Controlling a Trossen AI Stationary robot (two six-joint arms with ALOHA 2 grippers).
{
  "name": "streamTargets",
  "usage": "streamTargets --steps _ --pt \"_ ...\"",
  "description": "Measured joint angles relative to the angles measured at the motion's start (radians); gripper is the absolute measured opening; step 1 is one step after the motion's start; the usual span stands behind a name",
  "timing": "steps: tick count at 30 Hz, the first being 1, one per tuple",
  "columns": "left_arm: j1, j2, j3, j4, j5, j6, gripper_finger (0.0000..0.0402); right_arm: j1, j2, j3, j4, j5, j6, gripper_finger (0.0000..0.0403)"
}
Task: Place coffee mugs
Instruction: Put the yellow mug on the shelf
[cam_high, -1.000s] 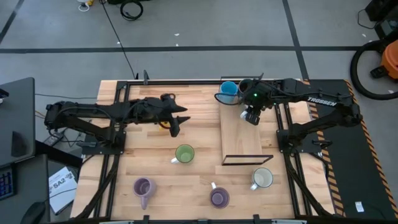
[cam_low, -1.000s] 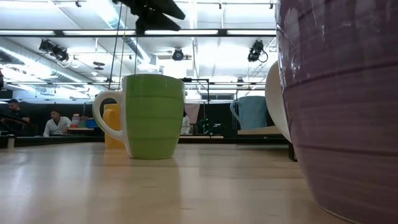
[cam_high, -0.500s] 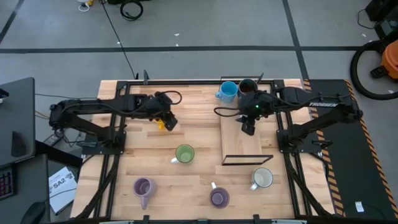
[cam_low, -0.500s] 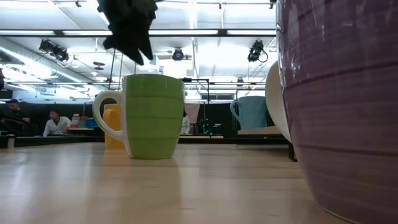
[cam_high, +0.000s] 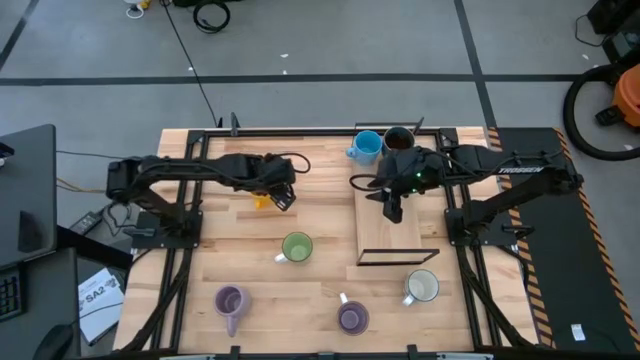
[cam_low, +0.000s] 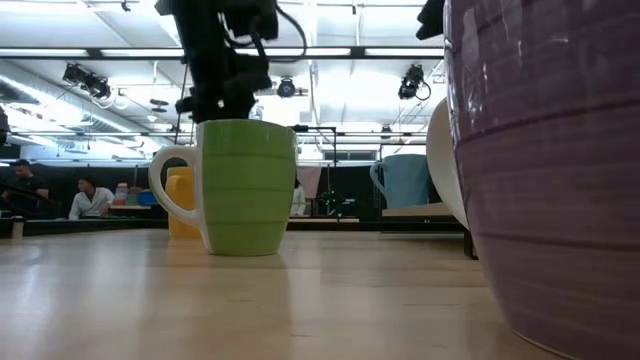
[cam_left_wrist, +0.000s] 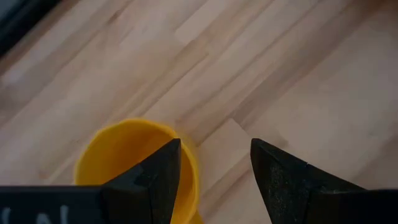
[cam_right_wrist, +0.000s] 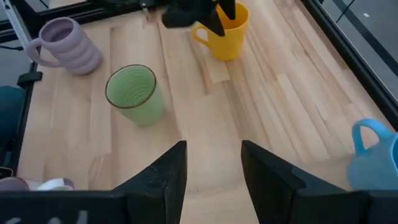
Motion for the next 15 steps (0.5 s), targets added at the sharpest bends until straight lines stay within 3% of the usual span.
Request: streamTargets --steps 15 --pt "0.004 0.127 0.000 -0.027 0.000 -0.053 0.0188 0.035 0.000 0.000 -0.001 0.000 0.000 0.0158"
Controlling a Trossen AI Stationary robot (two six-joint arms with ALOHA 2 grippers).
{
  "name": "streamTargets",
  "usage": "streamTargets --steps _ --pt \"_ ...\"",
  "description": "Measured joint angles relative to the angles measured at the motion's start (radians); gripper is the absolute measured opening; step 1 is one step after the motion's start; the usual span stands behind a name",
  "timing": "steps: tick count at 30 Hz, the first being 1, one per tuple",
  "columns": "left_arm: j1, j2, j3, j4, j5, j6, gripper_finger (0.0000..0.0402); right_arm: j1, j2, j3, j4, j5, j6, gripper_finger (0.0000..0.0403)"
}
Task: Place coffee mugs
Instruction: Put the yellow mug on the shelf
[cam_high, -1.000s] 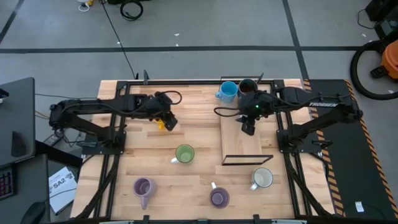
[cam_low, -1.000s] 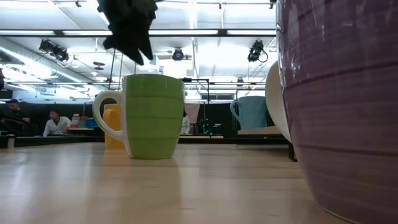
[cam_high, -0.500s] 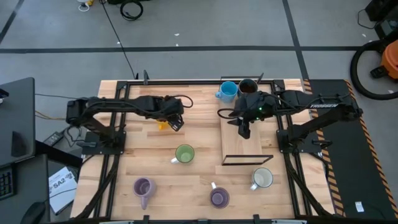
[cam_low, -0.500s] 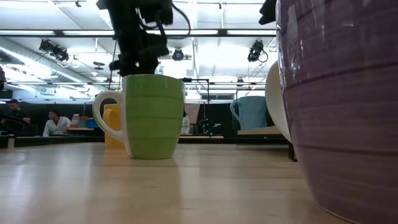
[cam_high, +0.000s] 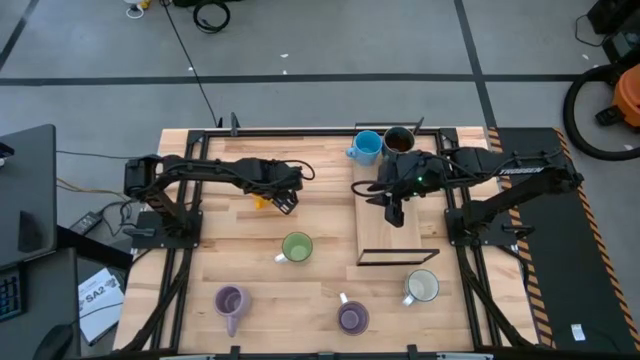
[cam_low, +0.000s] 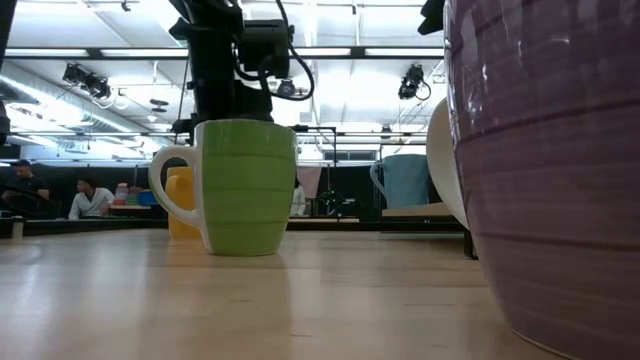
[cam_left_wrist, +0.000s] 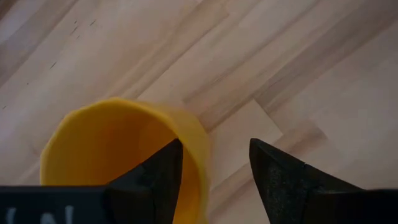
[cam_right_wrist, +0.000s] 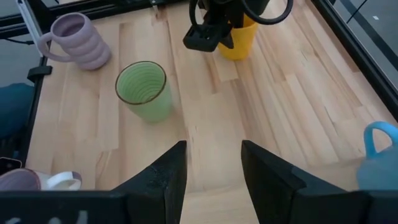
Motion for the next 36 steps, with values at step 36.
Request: streamTargets --steps 36 --pt "-0.011 -0.003 0.169 0.137 0.178 0.264 0.0026 0.001 0.000 0.000 0.000 0.000 -0.026 0.0158"
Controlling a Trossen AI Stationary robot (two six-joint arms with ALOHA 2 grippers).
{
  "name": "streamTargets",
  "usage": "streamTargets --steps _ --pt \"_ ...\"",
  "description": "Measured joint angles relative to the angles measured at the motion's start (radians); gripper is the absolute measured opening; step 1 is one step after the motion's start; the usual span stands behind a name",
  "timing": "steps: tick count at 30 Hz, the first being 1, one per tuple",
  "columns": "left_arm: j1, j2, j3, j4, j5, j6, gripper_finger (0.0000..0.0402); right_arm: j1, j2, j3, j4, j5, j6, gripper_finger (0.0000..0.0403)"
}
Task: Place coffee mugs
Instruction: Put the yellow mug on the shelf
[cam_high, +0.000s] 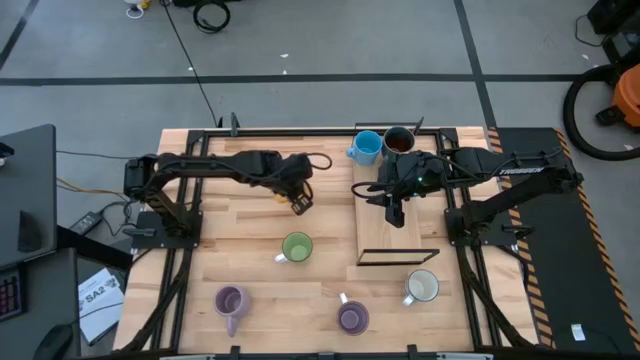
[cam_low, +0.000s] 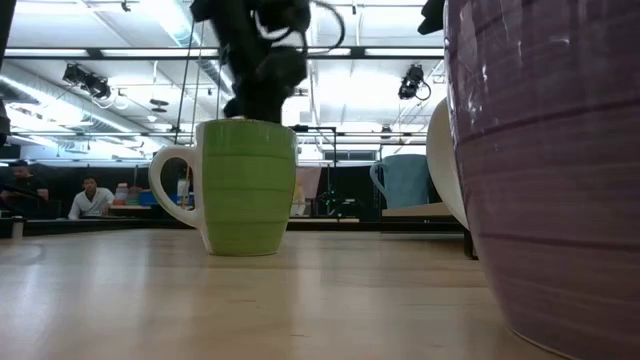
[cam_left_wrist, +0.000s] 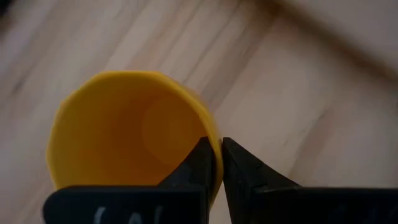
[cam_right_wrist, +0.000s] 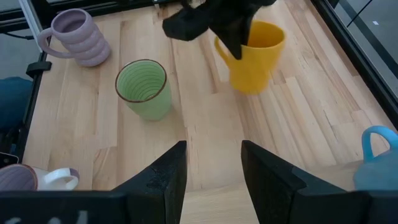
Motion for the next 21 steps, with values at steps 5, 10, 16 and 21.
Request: streamTargets --steps 5,10,16,21 --pt "-0.006 0.007 0.094 0.048 0.016 0.044 0.0026 0.000 0.000 0.000 0.000 0.000 0.000 0.0158" --pt "-0.017 0.068 0.218 0.042 0.026 0.110 0.0026 0.000 -0.016 -0.001 -0.001 -0.013 -0.026 0.0158" --pt "-0.017 0.200 0.406 0.024 0.048 0.196 0.0026 0.000 -0.096 -0.001 -0.006 -0.021 -0.068 0.0158" --pt "-0.017 0.326 0.566 0.004 0.052 0.259 0.0026 0.000 -0.171 -0.001 -0.016 -0.021 -0.079 0.0158"
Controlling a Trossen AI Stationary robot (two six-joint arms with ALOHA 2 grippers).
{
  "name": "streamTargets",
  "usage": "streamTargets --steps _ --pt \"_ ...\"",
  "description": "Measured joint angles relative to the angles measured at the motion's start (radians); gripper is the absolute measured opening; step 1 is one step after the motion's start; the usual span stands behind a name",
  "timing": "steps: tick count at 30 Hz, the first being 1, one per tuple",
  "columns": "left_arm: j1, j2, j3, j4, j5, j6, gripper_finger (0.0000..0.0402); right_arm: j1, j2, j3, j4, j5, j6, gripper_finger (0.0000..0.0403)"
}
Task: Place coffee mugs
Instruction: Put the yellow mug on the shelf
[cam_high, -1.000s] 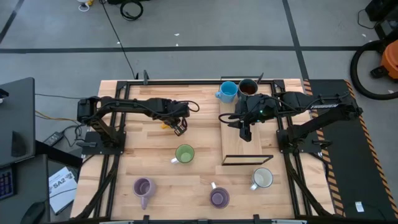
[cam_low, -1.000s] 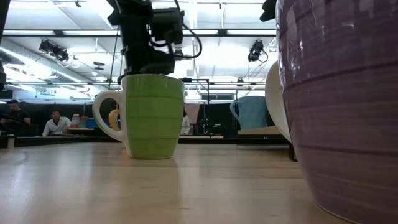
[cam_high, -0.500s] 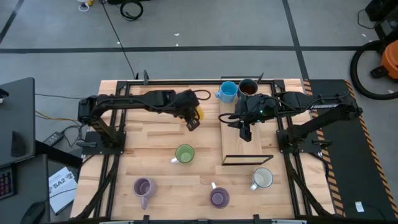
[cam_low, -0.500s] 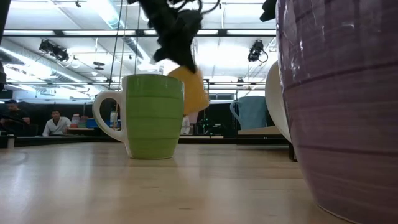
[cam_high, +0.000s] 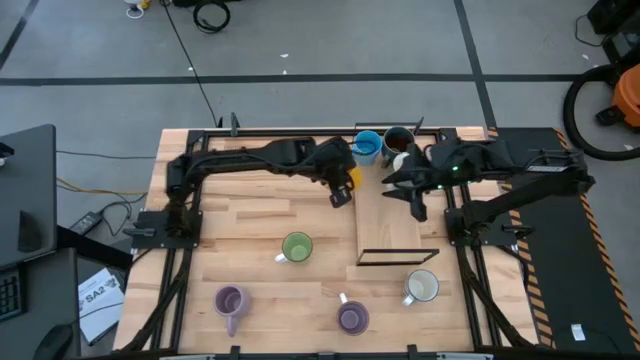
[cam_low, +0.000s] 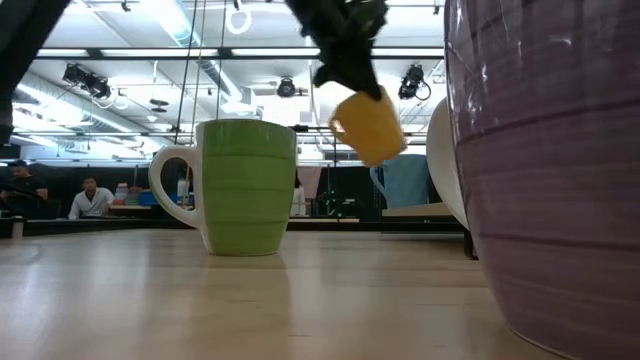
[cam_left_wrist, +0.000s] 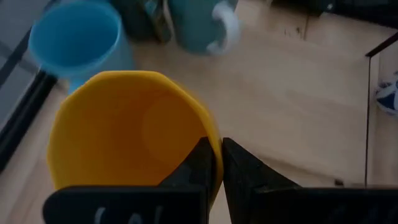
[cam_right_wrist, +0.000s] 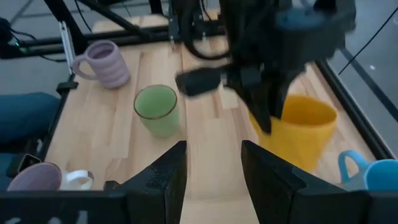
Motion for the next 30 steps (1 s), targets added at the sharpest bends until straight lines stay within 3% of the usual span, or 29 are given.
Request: streamTargets --steps 9,30 --pt "0.001 0.160 0.188 0.006 0.016 0.059 0.0027 0.000 -0.061 0.000 -0.039 0.006 0.000 0.0158" --pt "0.002 0.249 0.195 0.078 0.016 0.092 0.0027 0.000 -0.035 0.000 -0.035 0.006 -0.019 0.0158"
